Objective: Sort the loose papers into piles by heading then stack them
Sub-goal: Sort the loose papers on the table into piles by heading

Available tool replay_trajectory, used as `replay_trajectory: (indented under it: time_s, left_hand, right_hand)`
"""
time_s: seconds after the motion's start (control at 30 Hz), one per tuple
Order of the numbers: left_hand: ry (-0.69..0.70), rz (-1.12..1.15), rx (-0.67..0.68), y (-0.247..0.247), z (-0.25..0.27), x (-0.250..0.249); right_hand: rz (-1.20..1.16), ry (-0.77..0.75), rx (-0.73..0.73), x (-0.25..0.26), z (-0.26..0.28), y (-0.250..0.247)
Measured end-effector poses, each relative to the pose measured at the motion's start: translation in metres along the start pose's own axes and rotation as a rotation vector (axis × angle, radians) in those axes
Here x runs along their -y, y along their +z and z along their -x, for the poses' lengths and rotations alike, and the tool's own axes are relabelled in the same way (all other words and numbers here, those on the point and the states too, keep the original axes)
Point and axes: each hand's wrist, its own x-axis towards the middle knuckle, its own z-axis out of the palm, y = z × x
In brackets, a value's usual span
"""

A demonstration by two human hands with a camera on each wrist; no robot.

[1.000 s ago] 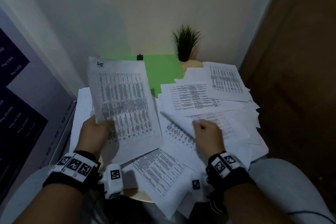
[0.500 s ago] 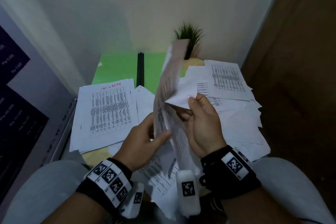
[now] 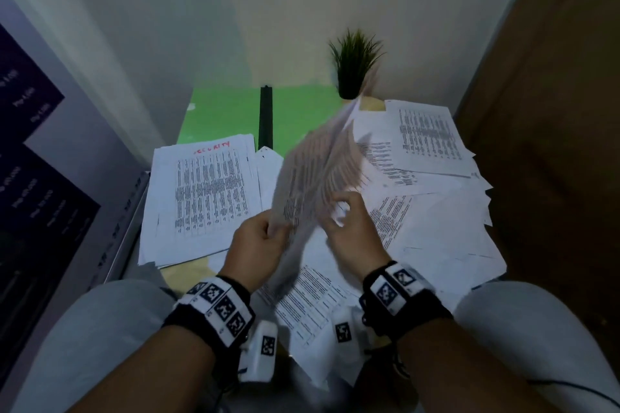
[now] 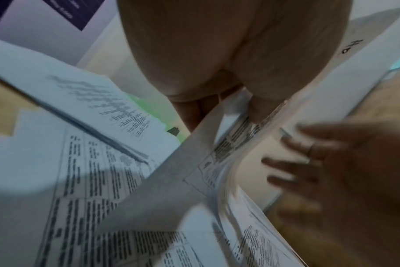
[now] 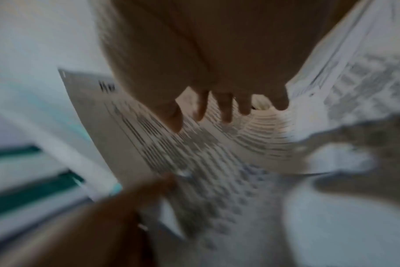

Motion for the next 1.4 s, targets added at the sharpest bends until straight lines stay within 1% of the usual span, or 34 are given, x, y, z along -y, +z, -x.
replay_trajectory:
  time_s: [0.07, 0.1, 0.17, 0.2, 0.23, 0.27, 0.3, 0.4, 0.5, 0.57, 0.7, 0.8, 0.93, 1.1, 1.17, 1.33, 1.4]
  left_hand:
    - [-0.072, 0.031, -0.028, 0.001, -0.005, 0.005]
    - [-0.092, 0.048, -0.039, 0.001, -0.007, 0.007]
    - [-0.117, 0.088, -0.053, 0.001, -0.009, 0.010]
    - [-0.128, 0.107, -0.055, 0.001, -0.011, 0.011]
    - [-0.140, 0.121, -0.054, 0.003, -0.013, 0.013]
    - [-0.150, 0.128, -0.051, 0.004, -0.014, 0.015]
    - [-0.162, 0.126, -0.051, 0.005, -0.016, 0.019]
    - [-0.211, 0.130, -0.036, 0.007, -0.020, 0.026]
    - [-0.254, 0.160, -0.013, 0.006, -0.021, 0.031]
    - [-0.272, 0.165, -0.017, 0.006, -0.022, 0.033]
    - [-0.298, 0.207, -0.014, 0.006, -0.023, 0.033]
    - [-0.326, 0.238, 0.011, 0.005, -0.021, 0.032]
    - [-0.335, 0.264, 0.018, 0.006, -0.020, 0.033]
    - [-0.325, 0.254, 0.033, 0.008, -0.019, 0.033]
    - [-0.319, 0.240, 0.038, 0.008, -0.019, 0.034]
    - [-0.316, 0.241, 0.030, 0.008, -0.020, 0.036]
    - [-0.319, 0.262, 0.029, 0.009, -0.019, 0.036]
  right_hand:
    - [0.225, 0.085, 0.000, -0.024, -0.009, 0.000]
    - [0.330, 0.118, 0.038, -0.031, -0.012, -0.002]
    - [0.524, 0.157, 0.183, -0.040, -0.018, -0.003]
    - [0.620, 0.161, 0.254, -0.042, -0.021, -0.001]
    - [0.706, 0.155, 0.295, -0.045, -0.025, 0.002]
    - [0.777, 0.134, 0.302, -0.049, -0.028, 0.004]
    - [0.815, 0.104, 0.275, -0.052, -0.030, 0.006]
    - [0.808, 0.012, 0.127, -0.060, -0.033, 0.005]
    - [0.812, -0.045, 0.082, -0.065, -0.031, -0.001]
    - [0.806, -0.040, 0.054, -0.068, -0.032, -0.006]
    - [0.704, 0.027, -0.032, -0.072, -0.037, -0.016]
    - [0.722, 0.024, 0.001, -0.073, -0.035, -0.019]
    - [0.837, 0.096, 0.021, -0.070, -0.035, -0.018]
    - [0.876, 0.022, 0.044, -0.068, -0.030, -0.016]
    - [0.870, 0.009, 0.062, -0.063, -0.027, -0.018]
    - [0.919, -0.009, 0.162, -0.050, -0.021, -0.022]
    - [0.874, -0.002, 0.150, -0.044, -0.017, -0.020]
